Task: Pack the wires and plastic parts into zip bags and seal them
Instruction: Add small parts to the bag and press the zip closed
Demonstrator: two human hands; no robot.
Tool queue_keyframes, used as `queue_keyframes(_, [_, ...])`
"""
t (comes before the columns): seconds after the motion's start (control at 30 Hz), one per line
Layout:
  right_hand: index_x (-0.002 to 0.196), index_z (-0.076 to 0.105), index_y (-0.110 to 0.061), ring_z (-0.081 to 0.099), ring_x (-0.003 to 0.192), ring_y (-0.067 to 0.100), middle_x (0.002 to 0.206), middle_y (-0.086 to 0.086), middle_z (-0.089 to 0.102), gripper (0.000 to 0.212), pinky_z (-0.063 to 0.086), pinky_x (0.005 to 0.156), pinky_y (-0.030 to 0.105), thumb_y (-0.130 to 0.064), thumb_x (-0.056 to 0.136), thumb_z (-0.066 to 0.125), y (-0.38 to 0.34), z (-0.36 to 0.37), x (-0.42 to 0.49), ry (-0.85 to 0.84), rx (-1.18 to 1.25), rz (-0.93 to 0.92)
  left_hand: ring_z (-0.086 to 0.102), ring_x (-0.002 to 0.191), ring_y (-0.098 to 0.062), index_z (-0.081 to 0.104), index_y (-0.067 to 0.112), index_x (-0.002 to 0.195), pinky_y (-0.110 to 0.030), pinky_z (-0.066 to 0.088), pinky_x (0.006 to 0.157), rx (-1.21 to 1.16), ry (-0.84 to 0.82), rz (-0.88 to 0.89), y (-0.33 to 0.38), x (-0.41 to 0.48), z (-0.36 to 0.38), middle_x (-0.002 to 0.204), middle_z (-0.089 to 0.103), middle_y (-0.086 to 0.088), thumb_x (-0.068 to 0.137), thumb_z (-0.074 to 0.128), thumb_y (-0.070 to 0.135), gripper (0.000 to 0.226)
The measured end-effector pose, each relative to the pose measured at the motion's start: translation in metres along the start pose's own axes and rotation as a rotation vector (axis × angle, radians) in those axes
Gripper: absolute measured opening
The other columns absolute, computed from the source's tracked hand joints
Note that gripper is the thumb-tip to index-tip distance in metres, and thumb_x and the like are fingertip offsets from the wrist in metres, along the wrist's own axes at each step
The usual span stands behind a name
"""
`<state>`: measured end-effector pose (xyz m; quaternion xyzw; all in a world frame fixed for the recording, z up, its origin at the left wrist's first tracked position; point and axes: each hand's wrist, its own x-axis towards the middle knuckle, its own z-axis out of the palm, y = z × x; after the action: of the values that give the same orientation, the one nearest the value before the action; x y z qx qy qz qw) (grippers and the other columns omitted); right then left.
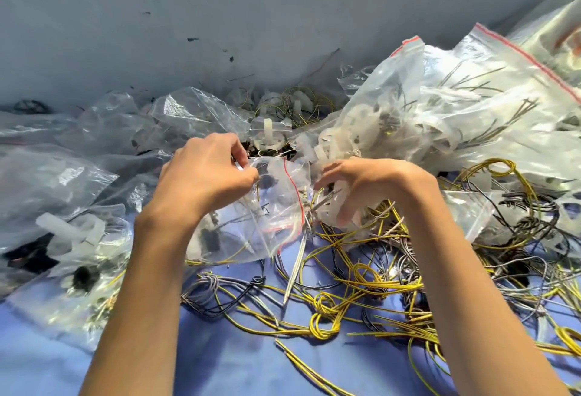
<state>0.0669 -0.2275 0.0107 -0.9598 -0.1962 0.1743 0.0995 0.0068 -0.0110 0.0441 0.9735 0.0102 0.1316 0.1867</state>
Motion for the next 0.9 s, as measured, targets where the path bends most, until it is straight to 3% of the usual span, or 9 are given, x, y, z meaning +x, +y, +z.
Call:
queue_keyframes(0.07, [0.120, 0.061, -0.038, 0.054, 0.119, 0.022, 0.136, -0.003, 0.049, 0.061, 0.047, 0.099, 0.039, -0.022, 0.065, 0.084, 0.005, 0.005, 0.004, -0.023, -0.078, 0.001, 0.059, 0.087, -0.026, 0.055, 0.029, 0.073, -0.040, 0.050, 0.083, 0.004, -0.005, 0.000, -0.001, 0.000, 0.000, 0.082, 0.065, 0.003, 0.075, 0.060, 0.031, 0.006])
queue_keyframes(0.17, [0.099, 0.071, -0.032, 0.063, 0.103, 0.022, 0.113, 0.003, 0.066, 0.032, 0.053, 0.087, 0.033, -0.016, 0.072, 0.077, 0.012, 0.005, 0.006, 0.125, -0.028, 0.004, 0.059, 0.087, -0.026, 0.056, 0.030, 0.073, -0.041, 0.050, 0.084, -0.009, -0.012, -0.009, -0.004, 0.001, -0.001, 0.081, 0.065, 0.004, 0.074, 0.060, 0.031, 0.004])
queue_keyframes(0.27, [0.096, 0.075, -0.022, 0.065, 0.095, 0.019, 0.101, 0.004, 0.071, 0.018, 0.050, 0.078, 0.025, -0.015, 0.079, 0.072, 0.015, 0.001, 0.004, 0.228, -0.019, -0.028, 0.060, 0.087, -0.025, 0.057, 0.029, 0.073, -0.040, 0.051, 0.084, -0.015, -0.008, -0.017, -0.007, 0.001, -0.001, 0.080, 0.065, 0.005, 0.074, 0.060, 0.031, 0.004])
queue_keyframes(0.53, [0.102, 0.068, -0.009, 0.055, 0.082, 0.014, 0.089, 0.001, 0.063, 0.020, 0.033, 0.063, 0.019, -0.003, 0.088, 0.055, 0.021, -0.008, -0.010, 0.449, 0.124, -0.145, 0.060, 0.087, -0.024, 0.057, 0.029, 0.073, -0.040, 0.051, 0.083, 0.003, -0.049, -0.005, -0.005, 0.001, -0.001, 0.080, 0.065, 0.007, 0.076, 0.059, 0.031, 0.004])
queue_keyframes(0.67, [0.096, 0.063, -0.003, 0.055, 0.080, 0.018, 0.085, 0.004, 0.062, 0.011, 0.040, 0.067, 0.027, -0.003, 0.092, 0.053, 0.013, -0.014, -0.016, 0.578, 0.202, -0.220, 0.059, 0.088, -0.023, 0.056, 0.028, 0.074, -0.039, 0.051, 0.083, 0.014, -0.078, 0.032, 0.001, 0.000, 0.003, 0.081, 0.063, 0.007, 0.075, 0.059, 0.032, 0.006])
queue_keyframes(0.77, [0.089, 0.059, -0.014, 0.051, 0.067, 0.009, 0.074, -0.009, 0.056, 0.011, 0.037, 0.056, 0.013, -0.006, 0.093, 0.053, 0.007, -0.025, -0.024, 0.686, 0.260, -0.242, 0.058, 0.089, -0.024, 0.053, 0.031, 0.078, -0.038, 0.049, 0.082, 0.015, -0.088, 0.047, 0.003, -0.001, 0.005, 0.085, 0.064, 0.006, 0.074, 0.059, 0.031, 0.007])
queue_keyframes(0.9, [0.089, 0.056, -0.018, 0.051, 0.075, 0.016, 0.076, -0.003, 0.057, 0.013, 0.034, 0.061, 0.025, -0.008, 0.094, 0.051, 0.001, -0.031, -0.029, 0.806, 0.293, -0.218, 0.058, 0.086, -0.021, 0.052, 0.037, 0.090, -0.038, 0.048, 0.081, -0.006, -0.071, 0.084, 0.001, -0.001, 0.006, 0.082, 0.061, 0.010, 0.077, 0.058, 0.023, 0.020])
